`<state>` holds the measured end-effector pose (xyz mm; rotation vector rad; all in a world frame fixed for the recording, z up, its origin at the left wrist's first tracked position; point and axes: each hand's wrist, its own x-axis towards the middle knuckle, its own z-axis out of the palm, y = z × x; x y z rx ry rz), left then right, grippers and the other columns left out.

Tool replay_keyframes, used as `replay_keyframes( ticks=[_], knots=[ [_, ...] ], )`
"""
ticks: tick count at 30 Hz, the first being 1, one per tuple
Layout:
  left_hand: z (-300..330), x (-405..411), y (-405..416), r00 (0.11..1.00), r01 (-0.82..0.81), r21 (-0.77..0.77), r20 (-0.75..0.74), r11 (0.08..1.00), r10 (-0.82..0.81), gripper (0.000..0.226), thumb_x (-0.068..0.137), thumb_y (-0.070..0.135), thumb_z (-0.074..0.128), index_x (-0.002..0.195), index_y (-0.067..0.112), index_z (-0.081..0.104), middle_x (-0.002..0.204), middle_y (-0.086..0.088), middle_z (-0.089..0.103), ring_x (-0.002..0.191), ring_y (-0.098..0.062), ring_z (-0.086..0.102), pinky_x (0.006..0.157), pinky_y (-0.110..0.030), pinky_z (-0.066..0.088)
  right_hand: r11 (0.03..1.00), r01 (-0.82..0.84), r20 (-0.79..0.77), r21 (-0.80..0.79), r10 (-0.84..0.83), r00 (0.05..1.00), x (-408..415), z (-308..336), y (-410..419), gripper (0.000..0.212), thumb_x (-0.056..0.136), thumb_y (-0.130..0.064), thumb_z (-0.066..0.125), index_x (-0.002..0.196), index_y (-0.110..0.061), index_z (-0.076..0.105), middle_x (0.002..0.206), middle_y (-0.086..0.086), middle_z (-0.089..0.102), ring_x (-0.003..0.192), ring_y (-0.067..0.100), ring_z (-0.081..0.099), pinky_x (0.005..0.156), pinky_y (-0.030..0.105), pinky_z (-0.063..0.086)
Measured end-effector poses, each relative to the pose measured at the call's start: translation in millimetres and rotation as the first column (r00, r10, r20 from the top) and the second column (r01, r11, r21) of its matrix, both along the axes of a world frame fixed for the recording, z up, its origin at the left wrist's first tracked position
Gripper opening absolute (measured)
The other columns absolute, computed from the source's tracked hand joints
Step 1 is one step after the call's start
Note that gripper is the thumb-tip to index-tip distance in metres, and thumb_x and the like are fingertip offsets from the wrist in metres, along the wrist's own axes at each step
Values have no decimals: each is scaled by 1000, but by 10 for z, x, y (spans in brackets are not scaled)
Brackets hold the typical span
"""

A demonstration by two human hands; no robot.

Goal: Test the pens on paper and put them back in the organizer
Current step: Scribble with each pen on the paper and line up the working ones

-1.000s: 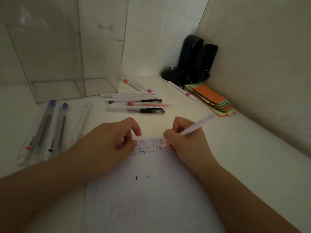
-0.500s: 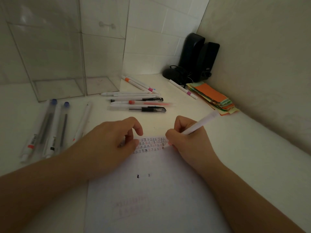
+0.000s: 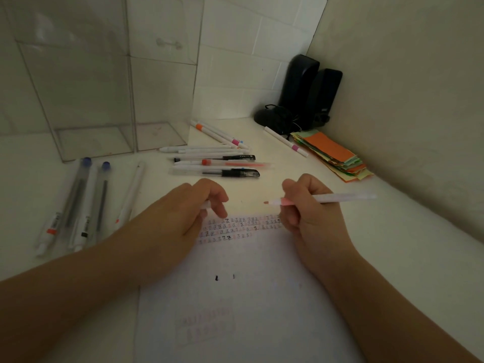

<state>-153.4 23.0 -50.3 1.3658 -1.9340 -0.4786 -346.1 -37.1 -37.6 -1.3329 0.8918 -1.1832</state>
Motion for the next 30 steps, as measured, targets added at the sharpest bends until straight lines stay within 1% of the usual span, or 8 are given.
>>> replay_keyframes(
  ticks=[3, 5, 7, 12, 18, 22, 25, 30],
  knots=[
    [-5, -6, -8, 1000, 13, 9, -22, 1000, -12, 32, 93, 12, 41, 93, 44, 36, 99, 32, 56, 94, 19, 46, 71, 3, 33, 971, -239, 16, 11, 239, 971, 55, -6, 63, 33, 63, -36, 80, 55, -19, 53, 43, -2, 47, 38, 8, 33, 38, 17, 29],
    [7, -11, -3, 1000, 13, 26, -18, 1000, -12, 29, 93, 18, 44, 92, 45, 34, 95, 34, 58, 88, 21, 49, 69, 3, 34, 943, -332, 3, -1, 332, 943, 77, -10, 87, 30, 61, -47, 75, 59, -21, 61, 50, -1, 58, 41, 8, 42, 40, 16, 34],
    [19, -18, 4, 1000, 9, 27, -8, 1000, -9, 28, 92, 20, 46, 91, 44, 33, 92, 35, 58, 81, 24, 48, 68, 3, 33, 926, -377, 42, 13, 377, 925, 91, -9, 92, 38, 74, -54, 60, 62, -19, 65, 57, 3, 63, 44, 9, 48, 43, 18, 39],
    [56, -46, 26, 1000, 5, 42, 20, 999, -6, 22, 92, 23, 47, 92, 41, 33, 90, 31, 58, 72, 26, 46, 68, 3, 33, 918, -381, 106, 108, 371, 923, 104, 0, 84, 53, 90, -47, 38, 64, -12, 67, 59, 11, 64, 45, 15, 50, 44, 22, 41],
    [89, -37, 31, 998, -6, -1, 64, 1000, 6, 23, 87, 27, 54, 79, 41, 38, 72, 21, 57, 71, 16, 49, 67, -5, 37, 947, -315, -82, 54, 319, 944, 113, -10, 107, 47, 89, -48, 42, 62, -18, 65, 51, 2, 56, 45, 13, 41, 42, 21, 32],
    [50, -3, 0, 995, -26, -70, 99, 997, 33, 7, 82, 40, 57, 84, 37, 63, 63, 22, 55, 75, 13, 50, 63, -6, 37, 944, -329, -159, -6, 324, 933, 114, -23, 112, 36, 85, -46, 50, 62, -20, 59, 49, -2, 51, 45, 12, 36, 43, 20, 31],
    [6, 31, -32, 996, -32, -144, 79, 989, 43, 38, 78, 50, 40, 95, 31, 69, 81, 19, 69, 85, 8, 55, 77, -4, 38, 930, -366, -148, -38, 357, 922, 120, -30, 108, 32, 82, -44, 48, 63, -21, 57, 53, -2, 54, 46, 11, 41, 46, 19, 36],
    [22, -10, 15, 983, 24, -188, 185, 982, 12, 38, 86, 42, 39, 94, 20, 69, 78, 9, 71, 83, -4, 54, 78, -5, 34, 918, -390, -150, -71, 377, 914, 132, -14, 137, 30, 85, -40, 47, 62, -22, 55, 54, -2, 56, 47, 11, 41, 46, 21, 35]
  ],
)
